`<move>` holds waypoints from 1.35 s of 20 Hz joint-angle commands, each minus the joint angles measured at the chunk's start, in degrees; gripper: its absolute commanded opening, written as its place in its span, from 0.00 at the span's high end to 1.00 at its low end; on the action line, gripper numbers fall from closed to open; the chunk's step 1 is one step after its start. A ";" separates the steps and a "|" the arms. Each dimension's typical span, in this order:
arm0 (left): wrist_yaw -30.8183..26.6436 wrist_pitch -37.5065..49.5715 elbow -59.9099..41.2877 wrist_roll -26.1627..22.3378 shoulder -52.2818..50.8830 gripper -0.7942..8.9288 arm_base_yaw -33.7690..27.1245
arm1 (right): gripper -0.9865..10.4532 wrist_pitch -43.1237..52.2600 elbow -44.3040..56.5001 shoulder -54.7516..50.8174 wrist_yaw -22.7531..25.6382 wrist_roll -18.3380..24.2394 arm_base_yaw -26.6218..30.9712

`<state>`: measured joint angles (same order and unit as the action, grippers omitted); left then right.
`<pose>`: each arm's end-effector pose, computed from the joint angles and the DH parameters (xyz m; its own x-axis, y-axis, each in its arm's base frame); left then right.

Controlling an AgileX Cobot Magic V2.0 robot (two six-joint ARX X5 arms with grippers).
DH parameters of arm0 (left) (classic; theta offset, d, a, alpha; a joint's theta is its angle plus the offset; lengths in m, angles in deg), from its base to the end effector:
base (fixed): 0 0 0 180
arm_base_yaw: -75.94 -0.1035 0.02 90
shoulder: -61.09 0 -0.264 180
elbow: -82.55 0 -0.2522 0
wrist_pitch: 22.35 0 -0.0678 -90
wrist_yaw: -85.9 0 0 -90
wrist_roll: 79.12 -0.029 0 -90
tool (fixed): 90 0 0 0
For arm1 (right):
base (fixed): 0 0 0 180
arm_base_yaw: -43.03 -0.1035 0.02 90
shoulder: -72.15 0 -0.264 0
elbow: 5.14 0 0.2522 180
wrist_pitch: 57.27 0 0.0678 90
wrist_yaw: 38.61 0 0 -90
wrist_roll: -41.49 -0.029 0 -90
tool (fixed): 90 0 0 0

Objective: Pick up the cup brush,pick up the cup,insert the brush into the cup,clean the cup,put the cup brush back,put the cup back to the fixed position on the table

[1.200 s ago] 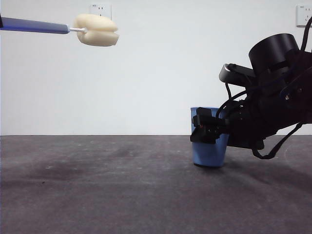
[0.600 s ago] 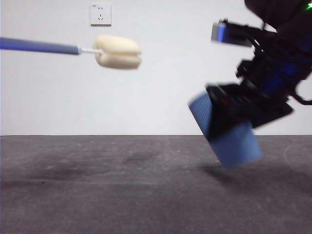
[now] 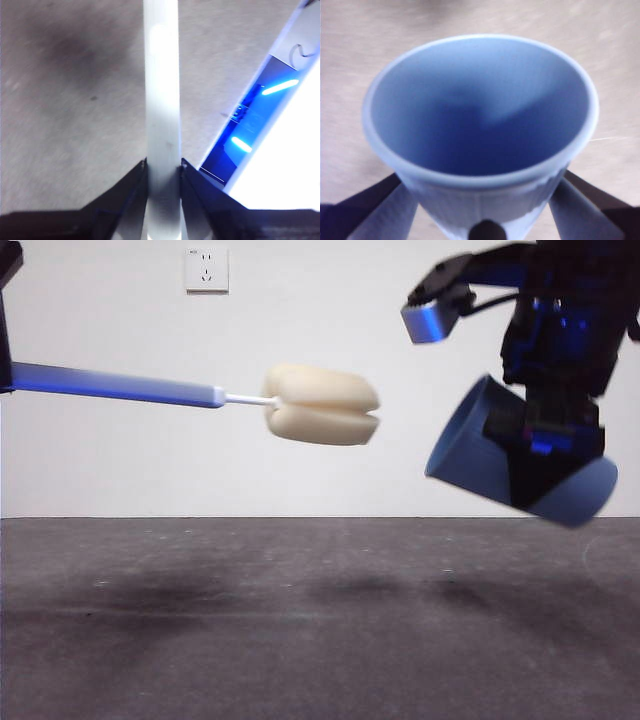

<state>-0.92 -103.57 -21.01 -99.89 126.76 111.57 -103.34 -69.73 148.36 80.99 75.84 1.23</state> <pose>0.1546 -0.1128 0.3000 0.2393 -0.2397 -0.9409 0.8296 0.5540 0.0698 0.1988 0.1585 0.2305 0.6757 -0.0585 -0.7349 -0.6715 0.3626 -0.6463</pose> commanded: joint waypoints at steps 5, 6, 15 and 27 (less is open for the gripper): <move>0.33 1.46 -0.37 -0.24 0.42 0.93 3.98 | 0.93 -1.97 -0.76 0.57 5.68 13.53 -5.25; 0.31 1.38 -0.37 -0.24 0.74 0.93 4.50 | 0.93 -1.55 -0.76 0.63 6.45 14.12 -6.43; 1.55 5.88 -0.37 1.55 6.62 0.93 9.20 | 0.93 -1.22 -0.76 0.81 6.99 15.72 -12.33; -1.49 8.46 -0.37 4.72 11.17 0.93 12.61 | 0.93 -1.53 -0.76 5.53 9.75 14.14 -20.04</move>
<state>-1.81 -95.22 -21.14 -95.57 137.86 124.27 -105.42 -70.62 153.54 90.28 90.77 -18.80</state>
